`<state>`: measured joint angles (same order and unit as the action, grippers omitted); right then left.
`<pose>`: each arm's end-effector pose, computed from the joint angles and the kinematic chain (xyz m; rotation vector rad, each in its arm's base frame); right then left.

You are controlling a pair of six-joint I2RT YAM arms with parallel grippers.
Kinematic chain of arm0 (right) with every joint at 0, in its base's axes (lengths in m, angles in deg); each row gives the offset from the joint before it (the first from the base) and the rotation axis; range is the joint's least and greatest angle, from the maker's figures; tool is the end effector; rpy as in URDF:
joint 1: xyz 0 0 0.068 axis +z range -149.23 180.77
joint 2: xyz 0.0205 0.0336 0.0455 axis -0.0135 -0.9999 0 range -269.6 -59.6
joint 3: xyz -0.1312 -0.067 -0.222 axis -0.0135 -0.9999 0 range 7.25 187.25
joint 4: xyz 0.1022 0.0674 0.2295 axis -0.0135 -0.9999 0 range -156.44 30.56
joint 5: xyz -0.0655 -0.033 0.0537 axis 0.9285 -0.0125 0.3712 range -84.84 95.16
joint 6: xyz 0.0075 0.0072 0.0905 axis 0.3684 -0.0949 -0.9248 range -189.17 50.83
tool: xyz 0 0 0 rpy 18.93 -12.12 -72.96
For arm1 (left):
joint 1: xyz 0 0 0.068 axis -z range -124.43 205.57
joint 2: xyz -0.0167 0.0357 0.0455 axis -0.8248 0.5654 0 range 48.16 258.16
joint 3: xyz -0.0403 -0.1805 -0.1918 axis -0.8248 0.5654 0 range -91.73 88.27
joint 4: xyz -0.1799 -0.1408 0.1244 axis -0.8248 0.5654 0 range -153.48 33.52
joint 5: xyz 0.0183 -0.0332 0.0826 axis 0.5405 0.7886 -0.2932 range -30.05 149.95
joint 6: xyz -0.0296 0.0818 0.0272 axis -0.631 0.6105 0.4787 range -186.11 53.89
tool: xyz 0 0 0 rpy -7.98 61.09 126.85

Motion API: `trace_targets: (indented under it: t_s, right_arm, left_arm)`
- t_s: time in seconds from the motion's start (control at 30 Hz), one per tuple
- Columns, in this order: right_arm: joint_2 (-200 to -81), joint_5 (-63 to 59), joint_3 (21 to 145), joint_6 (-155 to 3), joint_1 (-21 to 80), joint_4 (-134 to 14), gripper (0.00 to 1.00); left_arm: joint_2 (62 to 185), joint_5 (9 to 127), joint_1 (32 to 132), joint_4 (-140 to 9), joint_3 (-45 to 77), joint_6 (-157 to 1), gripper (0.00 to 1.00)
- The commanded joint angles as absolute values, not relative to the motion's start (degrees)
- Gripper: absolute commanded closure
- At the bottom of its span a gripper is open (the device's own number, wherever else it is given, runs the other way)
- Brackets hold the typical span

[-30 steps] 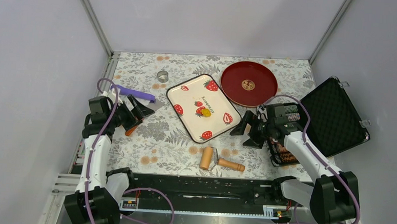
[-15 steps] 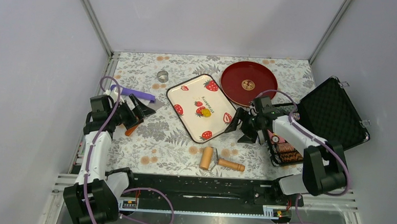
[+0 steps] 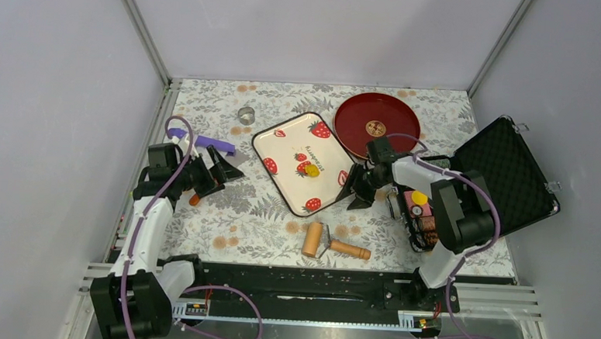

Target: Roll out the dumpling wrappers from the dough

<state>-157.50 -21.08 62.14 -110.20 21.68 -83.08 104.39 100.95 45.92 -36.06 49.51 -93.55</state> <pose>0.2981 0.1525 0.1110 0.3688 2.8764 0.8868 0.2291 -0.0153 0.2159 -0.3913 2.2848 -0.9930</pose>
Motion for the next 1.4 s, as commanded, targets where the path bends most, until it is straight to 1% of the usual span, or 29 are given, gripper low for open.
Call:
trace_targets:
  t_s: [0.0, 0.1, 0.17, 0.2, 0.27, 0.33, 0.47, 0.63, 0.9, 0.97, 1.0, 1.03, 1.2, 1.3, 1.37]
  right_arm:
    - [-162.1, -19.2, 66.9, -111.1, 22.5, -83.2, 0.48]
    - [-166.2, -18.6, 70.9, -110.2, 22.5, -85.6, 0.57]
    - [-168.0, -18.2, 72.5, -109.0, 22.5, -87.5, 0.65]
    - [-168.3, -18.1, 72.7, -108.2, 22.5, -88.0, 0.72]
    - [-167.9, -17.5, 72.4, -107.1, 22.5, -88.8, 0.81]
    - [-167.1, -16.4, 72.1, -105.3, 22.5, -89.9, 0.87]
    - [-165.9, -13.7, 73.0, -100.1, 22.5, -94.0, 0.95]
    - [-166.2, -6.2, 78.0, -93.9, 22.5, -100.7, 1.0]
    - [-171.6, 0.7, 92.5, -83.9, 22.5, -110.3, 1.0]
    - [-172.6, 2.4, 94.0, -82.4, 22.5, -111.8, 1.0]
    - [-172.7, 2.7, 94.0, -82.2, 22.5, -111.8, 0.94]
    - [-172.7, 2.5, 93.7, -82.2, 22.5, -111.5, 0.85]
    - [-171.3, -0.2, 91.6, -84.4, 22.3, -110.3, 0.54]
    - [-167.6, -4.6, 87.1, -87.6, 21.4, -106.9, 0.39]
    - [-165.3, -9.1, 83.2, -90.7, 20.2, -103.0, 0.31]
  left_arm:
    - [102.5, 99.2, 46.2, -37.2, 48.8, -92.5, 0.01]
    - [102.6, 99.2, 46.3, -37.2, 48.8, -92.5, 0.01]
    - [102.9, 99.0, 46.3, -37.1, 48.8, -92.4, 0.01]
    - [103.1, 99.0, 46.3, -37.0, 48.8, -92.4, 0.01]
    - [103.4, 99.0, 46.3, -37.0, 48.7, -92.5, 0.01]
    - [103.5, 98.9, 46.3, -37.0, 48.7, -92.5, 0.01]
    - [103.5, 98.7, 46.3, -36.9, 48.7, -92.6, 0.01]
    - [103.6, 98.6, 46.3, -36.9, 48.7, -92.4, 0.01]
    - [103.7, 97.9, 47.0, -36.9, 48.9, -92.3, 0.01]
    - [104.2, 96.9, 47.4, -36.7, 48.7, -92.2, 0.01]
    - [104.5, 96.2, 47.8, -36.5, 48.7, -92.1, 0.01]
    - [105.0, 95.1, 48.0, -36.2, 48.5, -92.3, 0.01]
    - [104.2, 82.1, 48.6, -34.1, 48.7, -93.3, 0.02]
    - [107.4, 81.5, 48.6, -34.5, 47.9, -93.8, 0.04]
    - [110.7, 81.0, 48.5, -35.9, 47.3, -94.8, 0.06]
